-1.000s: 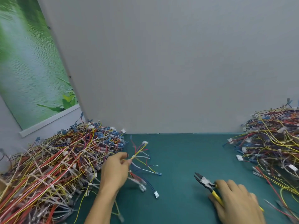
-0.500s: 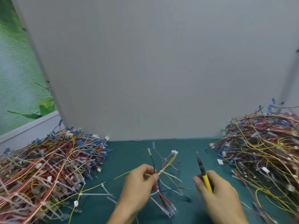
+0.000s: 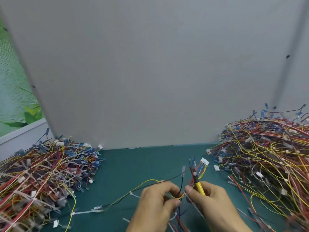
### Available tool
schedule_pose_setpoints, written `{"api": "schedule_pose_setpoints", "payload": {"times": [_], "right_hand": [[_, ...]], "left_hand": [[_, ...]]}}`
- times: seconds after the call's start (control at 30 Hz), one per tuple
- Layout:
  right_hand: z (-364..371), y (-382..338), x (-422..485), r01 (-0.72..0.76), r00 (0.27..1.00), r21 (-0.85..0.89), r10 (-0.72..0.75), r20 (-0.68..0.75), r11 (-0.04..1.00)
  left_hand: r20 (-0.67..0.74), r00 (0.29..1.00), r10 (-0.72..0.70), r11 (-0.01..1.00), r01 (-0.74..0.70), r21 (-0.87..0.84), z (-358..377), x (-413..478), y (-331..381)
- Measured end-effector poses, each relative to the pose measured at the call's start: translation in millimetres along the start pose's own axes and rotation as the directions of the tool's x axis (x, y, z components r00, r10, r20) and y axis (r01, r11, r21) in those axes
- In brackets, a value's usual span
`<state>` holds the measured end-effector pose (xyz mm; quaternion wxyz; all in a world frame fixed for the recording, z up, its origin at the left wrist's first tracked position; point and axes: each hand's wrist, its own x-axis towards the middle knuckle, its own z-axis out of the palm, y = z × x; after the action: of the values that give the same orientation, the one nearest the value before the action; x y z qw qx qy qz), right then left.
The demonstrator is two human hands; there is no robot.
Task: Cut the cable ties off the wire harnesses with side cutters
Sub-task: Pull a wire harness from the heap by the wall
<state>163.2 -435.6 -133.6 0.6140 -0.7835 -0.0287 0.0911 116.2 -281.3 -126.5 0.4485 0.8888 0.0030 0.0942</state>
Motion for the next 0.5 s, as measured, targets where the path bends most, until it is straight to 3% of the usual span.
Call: {"api": "schedule_pose_setpoints", "payload": {"times": [0.23, 0.37, 0.5], "right_hand": [[0, 2, 2, -0.112, 0.993, 0.136, 0.106, 0.050, 0.984], [-1, 4, 5, -0.143, 0.989, 0.267, 0.147, 0.007, 0.953], [-1, 5, 10, -0.144, 0.974, 0.471, 0.208, -0.087, 0.871]], "left_hand": [[-0.002, 1.000, -0.009, 0.999, 0.009, -0.040, 3, 1, -4], [0.017, 1.000, 0.009, 0.987, -0.007, -0.160, -3, 1, -3], [0.006, 0.998, 0.057, 0.984, -0.055, -0.171, -22, 0, 4]]}}
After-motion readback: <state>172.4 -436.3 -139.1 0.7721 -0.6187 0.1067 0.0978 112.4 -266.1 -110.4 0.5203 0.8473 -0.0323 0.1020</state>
